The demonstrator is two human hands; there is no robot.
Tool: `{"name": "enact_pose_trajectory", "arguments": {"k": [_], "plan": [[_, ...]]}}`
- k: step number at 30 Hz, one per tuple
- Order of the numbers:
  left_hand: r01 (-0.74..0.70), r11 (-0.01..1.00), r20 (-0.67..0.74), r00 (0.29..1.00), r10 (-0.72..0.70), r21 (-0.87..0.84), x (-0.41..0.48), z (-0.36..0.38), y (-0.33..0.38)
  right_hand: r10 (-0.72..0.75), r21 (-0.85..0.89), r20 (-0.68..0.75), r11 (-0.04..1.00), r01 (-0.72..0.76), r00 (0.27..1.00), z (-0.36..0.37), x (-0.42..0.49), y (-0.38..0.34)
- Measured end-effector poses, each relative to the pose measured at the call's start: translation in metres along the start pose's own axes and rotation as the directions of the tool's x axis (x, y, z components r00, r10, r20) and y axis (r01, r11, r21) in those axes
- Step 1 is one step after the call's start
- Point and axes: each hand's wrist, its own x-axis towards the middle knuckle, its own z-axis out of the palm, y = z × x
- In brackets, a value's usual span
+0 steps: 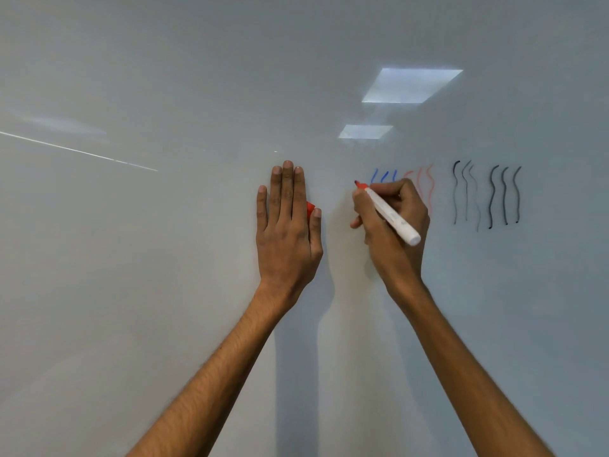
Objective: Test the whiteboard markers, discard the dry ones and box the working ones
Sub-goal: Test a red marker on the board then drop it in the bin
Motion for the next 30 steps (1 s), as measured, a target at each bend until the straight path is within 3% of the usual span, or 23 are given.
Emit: {"name": "enact_pose_trajectory", "arguments": {"k": [5, 21, 26, 30], "plan": [[-0.005, 1.0, 0.005, 1.0, 0.005, -0.001, -0.002, 0.0, 0.0, -0.017, -0.005, 0.004, 1.0, 0.017, 1.0, 0.015, 0.014, 0.006], [-0.017, 1.0, 0.006, 1.0, 0.017, -0.026, -0.008, -0.004, 0.0, 0.131, 0.001, -0.008, 0.991, -0.131, 0.991, -0.013, -0.047, 0.03], [-0.017, 1.0, 0.012, 1.0, 0.017, -0.023, -0.011, -0.003, 0.0, 0.121, -0.057, 0.001, 0.991, -0.12, 0.993, -0.015, -0.059, 0.035], [-0.015, 0.999, 0.011, 1.0, 0.015, -0.028, -0.013, -0.004, 0.0, 0.073, -0.006, 0.004, 0.997, -0.073, 0.997, -0.014, -0.045, 0.022]]}}
